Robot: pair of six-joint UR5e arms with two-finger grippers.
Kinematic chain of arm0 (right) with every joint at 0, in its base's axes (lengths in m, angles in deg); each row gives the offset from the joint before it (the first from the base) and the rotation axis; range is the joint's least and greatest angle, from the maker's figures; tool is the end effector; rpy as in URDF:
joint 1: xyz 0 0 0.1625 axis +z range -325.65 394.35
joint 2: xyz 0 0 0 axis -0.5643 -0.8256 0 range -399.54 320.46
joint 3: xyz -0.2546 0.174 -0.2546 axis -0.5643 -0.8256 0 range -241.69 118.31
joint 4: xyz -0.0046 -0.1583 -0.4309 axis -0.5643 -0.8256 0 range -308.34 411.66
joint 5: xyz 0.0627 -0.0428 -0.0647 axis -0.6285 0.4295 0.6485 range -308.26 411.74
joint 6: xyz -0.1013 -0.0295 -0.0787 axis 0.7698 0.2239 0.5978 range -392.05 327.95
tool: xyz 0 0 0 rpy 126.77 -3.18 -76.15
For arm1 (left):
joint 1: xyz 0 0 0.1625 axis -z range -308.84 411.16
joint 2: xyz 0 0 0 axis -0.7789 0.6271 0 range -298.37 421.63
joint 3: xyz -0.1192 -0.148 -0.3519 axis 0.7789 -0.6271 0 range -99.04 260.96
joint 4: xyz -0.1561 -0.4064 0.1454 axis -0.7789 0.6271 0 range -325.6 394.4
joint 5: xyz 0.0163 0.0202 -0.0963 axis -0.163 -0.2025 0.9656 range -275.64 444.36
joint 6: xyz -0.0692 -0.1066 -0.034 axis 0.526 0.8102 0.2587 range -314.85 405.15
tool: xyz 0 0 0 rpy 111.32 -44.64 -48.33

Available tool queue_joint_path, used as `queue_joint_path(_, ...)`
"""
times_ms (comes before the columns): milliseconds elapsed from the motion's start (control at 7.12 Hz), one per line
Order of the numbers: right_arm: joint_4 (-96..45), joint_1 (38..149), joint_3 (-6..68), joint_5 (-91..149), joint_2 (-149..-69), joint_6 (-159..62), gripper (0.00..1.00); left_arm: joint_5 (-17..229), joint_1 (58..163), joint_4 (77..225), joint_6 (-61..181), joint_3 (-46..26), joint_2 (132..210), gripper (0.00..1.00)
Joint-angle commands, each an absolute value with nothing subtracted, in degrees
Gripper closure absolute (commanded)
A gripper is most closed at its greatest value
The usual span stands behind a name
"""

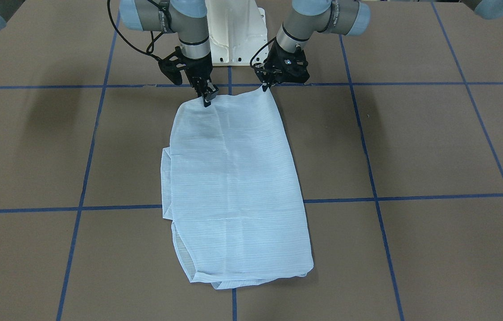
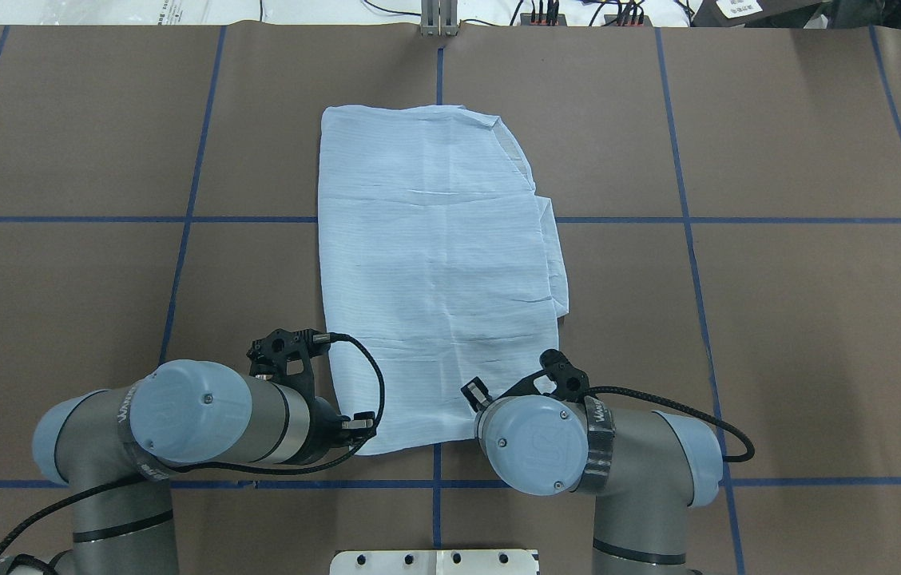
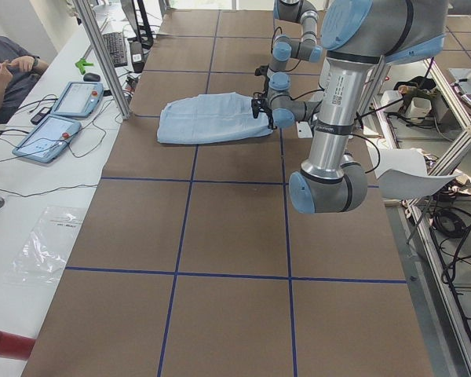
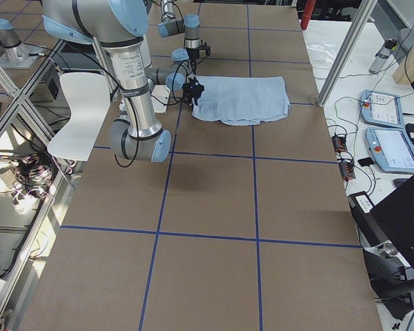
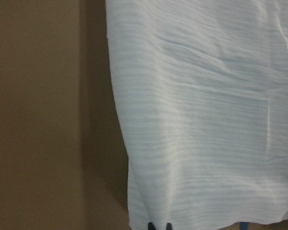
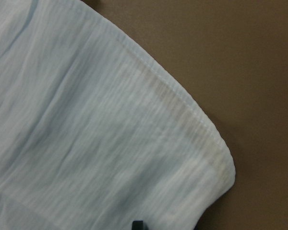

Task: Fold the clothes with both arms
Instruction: 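Move the right gripper to the other near corner and grasp both corners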

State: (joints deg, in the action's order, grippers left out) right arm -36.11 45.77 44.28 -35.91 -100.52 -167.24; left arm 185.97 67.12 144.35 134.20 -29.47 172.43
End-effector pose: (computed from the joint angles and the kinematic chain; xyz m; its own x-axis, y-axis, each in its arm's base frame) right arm -0.6284 -0.2684 0.2177 0.3080 0.7854 0.5370 -0.6324 0.5907 -0.5012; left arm 0.5796 -0.2768 0.2217 0.4651 -0.1160 -0.8776 0.0919 0.9923 -0.0824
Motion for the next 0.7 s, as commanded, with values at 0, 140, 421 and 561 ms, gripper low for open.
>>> queue_joint_path(0, -36.41, 46.13, 45.97, -36.15, -100.71, -167.22, 1.0, 186.13, 67.16, 144.35, 134.1, -30.14, 172.37, 1.0)
queue_joint_path(140, -36.32, 46.13, 45.97, -36.15, -100.71, -167.22, 1.0, 186.13, 67.24, 144.35, 134.1, -30.14, 172.37, 1.0)
queue_joint_path(421, -36.41, 46.3, 47.36, -36.32, -100.97, -167.22, 1.0, 186.39, 67.33, 144.26, 133.57, -31.09, 172.11, 1.0)
queue_joint_path(561, -37.97, 46.65, 50.6, -36.32, -101.49, -167.22, 1.0, 188.05, 67.51, 143.65, 133.49, -33.8, 171.58, 1.0)
